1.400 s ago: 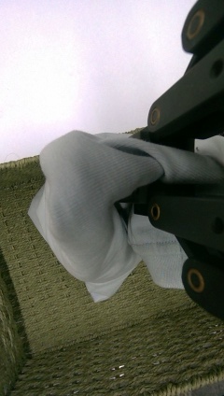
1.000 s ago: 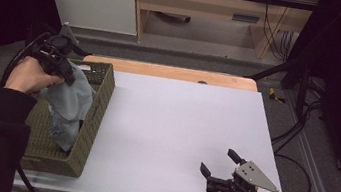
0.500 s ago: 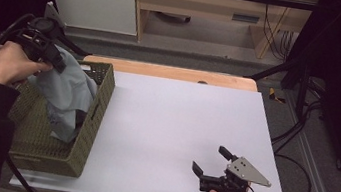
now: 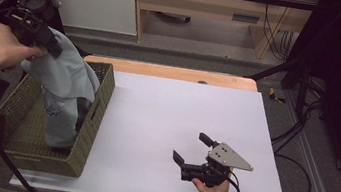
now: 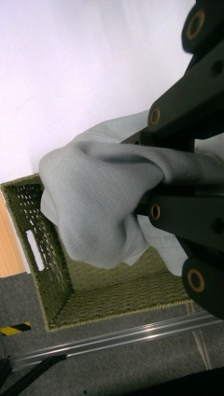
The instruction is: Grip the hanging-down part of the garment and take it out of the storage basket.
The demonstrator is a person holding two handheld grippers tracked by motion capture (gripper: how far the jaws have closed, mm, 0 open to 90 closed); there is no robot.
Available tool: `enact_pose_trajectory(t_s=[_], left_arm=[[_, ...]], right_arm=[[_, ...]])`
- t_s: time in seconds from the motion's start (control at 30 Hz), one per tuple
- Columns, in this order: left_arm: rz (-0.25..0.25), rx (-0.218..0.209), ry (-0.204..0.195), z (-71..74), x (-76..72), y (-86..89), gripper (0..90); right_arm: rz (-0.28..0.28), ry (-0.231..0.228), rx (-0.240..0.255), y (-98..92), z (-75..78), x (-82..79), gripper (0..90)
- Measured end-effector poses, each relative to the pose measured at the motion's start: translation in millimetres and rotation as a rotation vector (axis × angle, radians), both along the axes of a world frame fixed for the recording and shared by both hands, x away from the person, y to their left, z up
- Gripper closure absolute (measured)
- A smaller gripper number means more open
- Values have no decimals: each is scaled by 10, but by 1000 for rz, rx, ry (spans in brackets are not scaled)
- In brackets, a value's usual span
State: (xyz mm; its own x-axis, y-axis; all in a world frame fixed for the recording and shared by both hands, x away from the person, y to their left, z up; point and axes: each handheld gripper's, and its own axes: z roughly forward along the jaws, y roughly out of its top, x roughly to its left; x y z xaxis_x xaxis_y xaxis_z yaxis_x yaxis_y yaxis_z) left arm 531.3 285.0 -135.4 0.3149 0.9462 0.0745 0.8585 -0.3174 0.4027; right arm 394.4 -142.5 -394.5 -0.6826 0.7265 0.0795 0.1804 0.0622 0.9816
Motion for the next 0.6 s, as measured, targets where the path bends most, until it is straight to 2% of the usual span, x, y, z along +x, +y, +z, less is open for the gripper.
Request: enact_pose_trajectory(t_s=[0.2,0.23,0.37,0.4,0.53,0.6], left_arm=[[1,6,-13,93,-9,-39,810],[-1,7,-17,113,-14,-47,810],[-11,8,-31,177,-36,-76,810],[-11,8,-34,193,-40,-82,811],[-13,8,-36,225,-46,-92,811],[-12,8,-30,224,-40,-96,810]], right_arm=[[37,-1,12,219,60,86,28],[53,-3,16,313,73,119,29],[75,-3,13,453,89,169,29],[85,0,12,551,105,201,29],[99,-7,14,658,132,240,30],[116,-4,25,784,165,270,32]])
